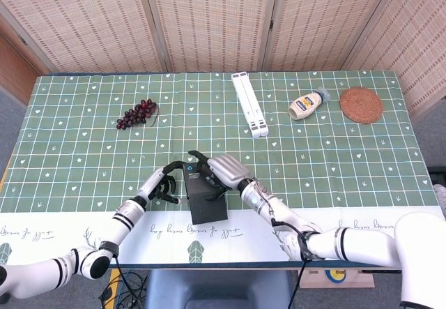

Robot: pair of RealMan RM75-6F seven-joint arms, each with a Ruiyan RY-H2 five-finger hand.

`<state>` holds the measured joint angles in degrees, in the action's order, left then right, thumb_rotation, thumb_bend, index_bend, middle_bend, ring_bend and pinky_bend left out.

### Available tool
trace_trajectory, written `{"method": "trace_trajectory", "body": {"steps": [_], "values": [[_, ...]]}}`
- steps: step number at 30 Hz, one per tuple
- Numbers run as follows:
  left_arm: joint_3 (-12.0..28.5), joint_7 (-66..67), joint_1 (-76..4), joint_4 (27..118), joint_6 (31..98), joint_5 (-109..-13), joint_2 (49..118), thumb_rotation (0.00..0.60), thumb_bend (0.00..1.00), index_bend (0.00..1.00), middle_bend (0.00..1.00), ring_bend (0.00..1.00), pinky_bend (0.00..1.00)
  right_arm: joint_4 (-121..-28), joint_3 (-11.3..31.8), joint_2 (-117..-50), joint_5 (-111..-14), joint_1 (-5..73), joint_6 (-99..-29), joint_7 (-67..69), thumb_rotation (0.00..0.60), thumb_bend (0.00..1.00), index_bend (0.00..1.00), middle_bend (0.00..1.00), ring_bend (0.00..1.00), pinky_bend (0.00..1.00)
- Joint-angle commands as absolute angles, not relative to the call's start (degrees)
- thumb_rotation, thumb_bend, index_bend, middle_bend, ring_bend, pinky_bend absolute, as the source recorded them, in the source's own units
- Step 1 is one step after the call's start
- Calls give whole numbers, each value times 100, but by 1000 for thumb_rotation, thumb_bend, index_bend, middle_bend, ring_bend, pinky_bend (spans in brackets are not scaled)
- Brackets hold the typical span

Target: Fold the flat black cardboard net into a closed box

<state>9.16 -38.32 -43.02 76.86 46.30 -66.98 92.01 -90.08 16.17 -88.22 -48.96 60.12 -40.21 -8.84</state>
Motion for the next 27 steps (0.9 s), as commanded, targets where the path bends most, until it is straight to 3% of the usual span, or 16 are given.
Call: {"method": "trace_trajectory", "body": {"steps": [1, 5, 18, 27], "values": [[926, -3706, -4261, 7730, 4602, -6732, 9154, 600, 127, 3, 62, 611, 783, -8851, 1388, -9019, -4690, 6226, -4269, -1322, 600, 0, 40, 285, 666, 1000], [917, -3550, -4228, 7760, 4497, -6742, 9087, 600, 127, 0, 1, 586, 781, -8826, 1283, -9124, -4683, 6293, -4466, -1632, 600, 0, 46, 283, 666, 1000], [911, -2998, -3984, 7984, 4785, -7015, 8661, 600, 127, 0, 0, 572, 779, -8676, 871, -9477, -5208, 6209, -5248, -2503, 600, 0, 75, 278, 666, 1000], [854, -2732, -3794, 8489, 4952, -7194, 8110, 600, 127, 0, 0, 565, 779, -8079, 543, -9911, -6195, 5931, -5736, -2624, 600, 114, 160, 271, 666, 1000]]}}
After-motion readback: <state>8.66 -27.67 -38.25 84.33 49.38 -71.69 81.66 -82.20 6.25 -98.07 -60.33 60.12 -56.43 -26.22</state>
